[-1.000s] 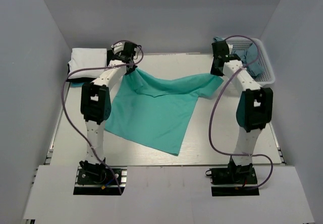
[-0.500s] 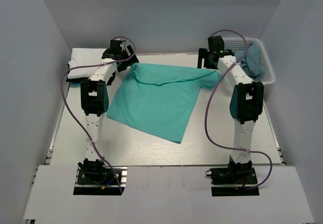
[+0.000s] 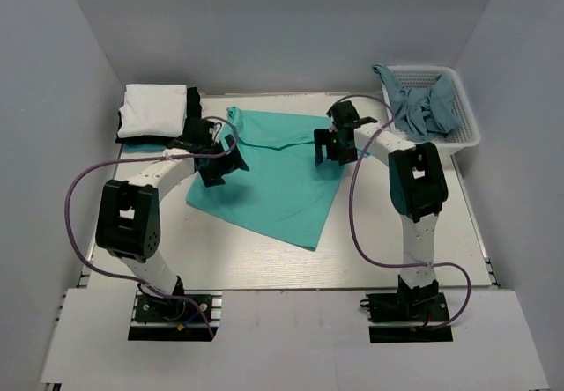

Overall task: Fold and stack the t-shirts
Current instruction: Flatten out the tshirt

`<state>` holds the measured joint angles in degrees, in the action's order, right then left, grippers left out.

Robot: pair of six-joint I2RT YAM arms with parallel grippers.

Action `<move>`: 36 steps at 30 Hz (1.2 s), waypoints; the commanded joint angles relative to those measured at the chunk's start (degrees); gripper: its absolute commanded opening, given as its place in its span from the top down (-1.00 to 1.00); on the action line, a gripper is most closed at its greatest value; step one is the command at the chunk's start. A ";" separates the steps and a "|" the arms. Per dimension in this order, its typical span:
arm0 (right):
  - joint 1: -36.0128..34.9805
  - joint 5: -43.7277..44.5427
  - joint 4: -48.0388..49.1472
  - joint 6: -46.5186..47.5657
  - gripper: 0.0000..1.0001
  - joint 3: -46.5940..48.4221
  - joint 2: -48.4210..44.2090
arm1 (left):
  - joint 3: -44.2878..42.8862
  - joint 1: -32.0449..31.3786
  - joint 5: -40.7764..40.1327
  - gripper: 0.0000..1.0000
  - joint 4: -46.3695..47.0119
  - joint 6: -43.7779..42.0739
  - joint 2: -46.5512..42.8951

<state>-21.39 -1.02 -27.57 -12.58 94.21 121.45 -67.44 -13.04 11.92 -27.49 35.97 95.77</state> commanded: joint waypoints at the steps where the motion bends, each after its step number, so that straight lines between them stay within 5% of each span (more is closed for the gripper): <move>1: -0.23 -4.25 1.99 -1.92 -0.76 -5.77 -1.21 | 3.81 -0.67 0.91 -1.00 1.91 2.35 1.52; 11: -6.73 -5.57 1.30 -7.89 -0.67 -38.12 -20.53 | 3.81 1.61 -9.45 -1.00 1.12 1.75 8.11; 18: -23.84 -14.18 -5.38 -15.28 -0.64 -51.41 -37.66 | -8.03 2.75 -15.00 -1.00 -3.88 -1.86 10.41; 22: -27.92 -9.46 -12.40 -16.95 -0.64 -42.20 -42.08 | -9.46 2.75 -15.00 -1.00 -5.83 -2.48 7.95; 25: -27.57 13.49 -18.73 -18.44 -0.64 -29.46 -39.63 | -8.94 2.75 -16.93 -1.00 -8.62 -0.29 4.96; 29: -27.04 24.00 -20.76 -19.50 -0.60 -13.55 -28.04 | -6.31 1.00 -19.83 -1.00 -8.65 2.35 1.71; 36: -25.20 30.19 -25.08 -18.62 -0.36 10.01 -5.20 | -0.15 -0.14 -11.40 -1.00 -1.45 2.35 0.83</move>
<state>-47.40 22.24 -46.94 -30.48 99.90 110.89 -68.86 -12.27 -2.09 -32.45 37.63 98.70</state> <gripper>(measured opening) 0.682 0.995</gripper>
